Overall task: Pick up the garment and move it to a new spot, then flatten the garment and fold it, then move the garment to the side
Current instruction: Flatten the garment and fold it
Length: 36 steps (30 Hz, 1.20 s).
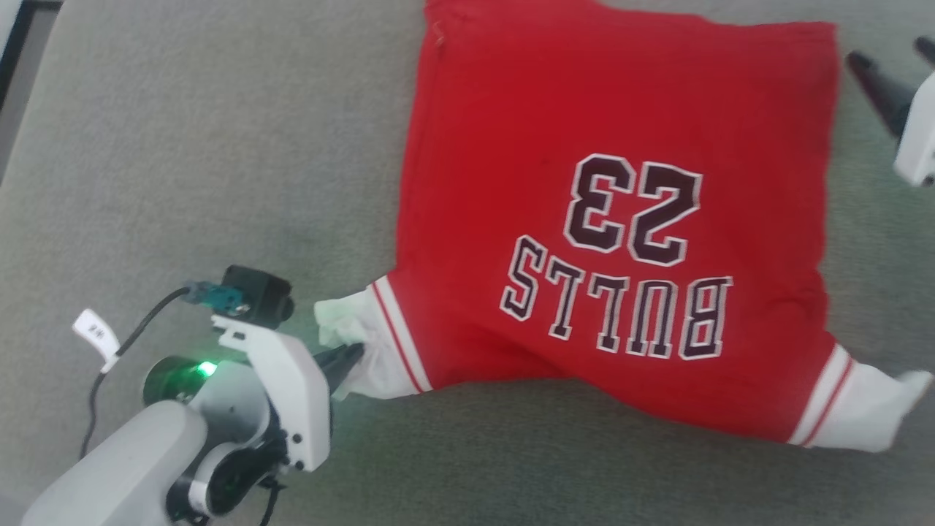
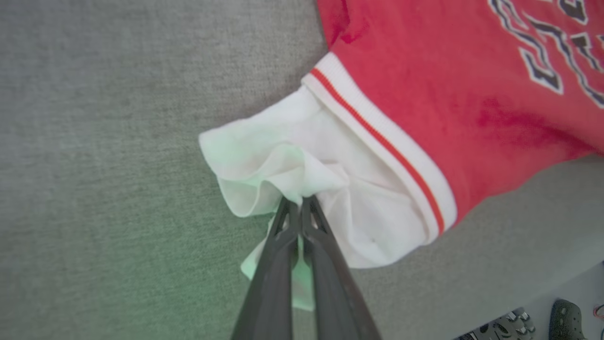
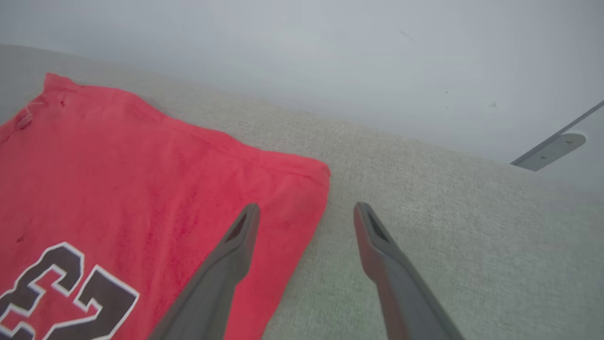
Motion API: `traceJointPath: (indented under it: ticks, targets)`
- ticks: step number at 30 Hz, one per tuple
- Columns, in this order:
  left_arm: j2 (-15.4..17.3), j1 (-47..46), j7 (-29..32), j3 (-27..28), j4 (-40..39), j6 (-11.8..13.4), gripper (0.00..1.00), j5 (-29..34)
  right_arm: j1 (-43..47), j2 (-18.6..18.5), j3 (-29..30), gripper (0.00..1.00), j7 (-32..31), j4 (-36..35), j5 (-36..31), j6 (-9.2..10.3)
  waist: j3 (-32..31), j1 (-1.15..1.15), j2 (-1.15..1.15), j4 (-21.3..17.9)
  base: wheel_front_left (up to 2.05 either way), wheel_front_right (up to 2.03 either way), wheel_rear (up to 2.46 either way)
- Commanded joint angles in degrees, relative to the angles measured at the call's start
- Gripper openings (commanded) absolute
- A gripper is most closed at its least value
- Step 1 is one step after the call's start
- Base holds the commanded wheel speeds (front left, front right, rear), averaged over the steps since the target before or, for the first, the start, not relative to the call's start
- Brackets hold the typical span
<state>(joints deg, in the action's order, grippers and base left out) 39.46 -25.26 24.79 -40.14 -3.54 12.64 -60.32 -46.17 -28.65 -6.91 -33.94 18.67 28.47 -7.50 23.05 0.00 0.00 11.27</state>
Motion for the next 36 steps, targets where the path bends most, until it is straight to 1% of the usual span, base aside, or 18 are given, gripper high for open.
traceJointPath:
  ticks: [1, 5, 9, 11, 15, 18, 19, 20, 21, 26, 29, 33, 34, 36]
  targets:
    - [-0.86, -1.26, -0.09, -0.27, 0.44, -0.61, 0.0, 0.37, -2.26, 0.11, 0.4, 1.0, -0.52, 2.56, -1.26, 0.02, 2.13, 0.0, 0.0, 2.34, 0.0, 0.0, 0.0]
    - [-2.98, -3.18, -0.27, -1.23, 2.29, -2.01, 0.0, 0.83, -8.86, 0.68, 0.89, 1.0, -3.28, 11.94, -3.98, 0.01, 3.87, 0.0, 0.0, 4.76, 0.0, 0.0, 0.0]
    - [-4.71, -4.65, -0.59, -1.91, 4.29, -3.19, 0.0, 1.19, -13.73, 1.94, 2.33, 1.0, -7.7, 20.59, -4.72, 0.01, 5.22, 0.0, 0.0, 6.87, 0.0, 0.0, 0.0]
    - [-5.4, -5.23, -0.64, -2.24, 5.29, -3.74, 0.0, 1.25, -15.29, 2.27, 2.13, 1.0, -10.58, 24.18, -5.74, 0.01, 5.72, 0.0, 0.0, 7.68, 0.0, 0.0, 0.0]
    - [-6.72, -5.85, -0.93, -2.66, 7.09, -4.64, 0.0, 0.91, -15.57, 3.09, 3.83, 1.0, -15.69, 32.43, -8.11, 0.05, 6.31, 0.0, 0.0, 8.77, 0.0, 0.0, 0.0]
    - [-7.27, -5.97, -1.26, -2.69, 8.29, -5.09, 0.0, 0.7, -14.78, 4.04, 3.51, 1.0, -18.97, 36.44, -9.37, 0.06, 6.48, 0.0, 0.0, 9.11, 0.0, 0.0, 0.0]
    - [-7.33, -6.01, -1.37, -2.68, 8.6, -5.18, 0.0, 0.66, -14.96, 4.16, 3.33, 0.31, -19.27, 36.86, -9.77, 0.06, 6.51, 0.0, 0.0, 9.12, 0.0, 0.0, 0.0]
    - [-7.35, -6.01, -1.47, -2.62, 8.91, -5.26, 0.0, 0.61, -15.01, 4.26, 2.5, 0.0, -19.62, 36.76, -10.32, 0.06, 6.49, 0.0, 0.0, 9.06, 0.0, 0.0, 0.0]
    - [-7.26, -5.99, -1.58, -2.52, 9.2, -5.3, 0.0, 0.55, -15.0, 4.01, 1.75, 0.0, -20.09, 36.71, -10.83, 0.05, 6.4, 0.0, 0.0, 8.93, 0.0, 0.0, 0.0]
    - [-6.32, -5.99, -2.12, -1.48, 9.57, -4.91, 0.0, 0.41, -16.9, 3.54, 1.59, 0.0, -17.76, 34.41, -10.44, 0.05, 5.27, 0.0, 0.0, 7.38, 0.0, 0.0, 0.0]
    - [-5.46, -5.73, -2.24, -0.91, 9.16, -4.48, 0.0, 0.39, -17.3, 3.77, -0.66, 0.0, -18.07, 31.88, -8.63, 0.04, 4.04, 0.0, 0.0, 5.72, 0.0, 0.0, 0.0]
    - [-3.53, -4.93, -2.24, 0.07, 8.54, -3.32, 0.0, 0.23, -15.91, 4.06, -4.51, 0.0, -18.98, 26.56, -4.47, 0.04, 2.05, 0.0, 0.0, 2.69, 0.0, 0.0, 0.0]
    - [-3.53, -4.93, -2.24, 0.07, 8.54, -3.32, 0.0, 0.23, -15.91, 4.06, -4.51, 0.0, -18.98, 26.56, -4.47, 0.04, 2.05, 0.0, 0.0, 2.69, 0.0, 0.0, 0.0]
    - [-2.52, -4.21, -2.14, 0.68, 8.11, -2.72, 0.0, -0.1, -14.37, 3.97, -6.67, 0.0, -19.91, 23.09, -2.07, 0.04, 0.97, 0.0, 0.0, 0.99, 0.0, 0.0, 0.0]
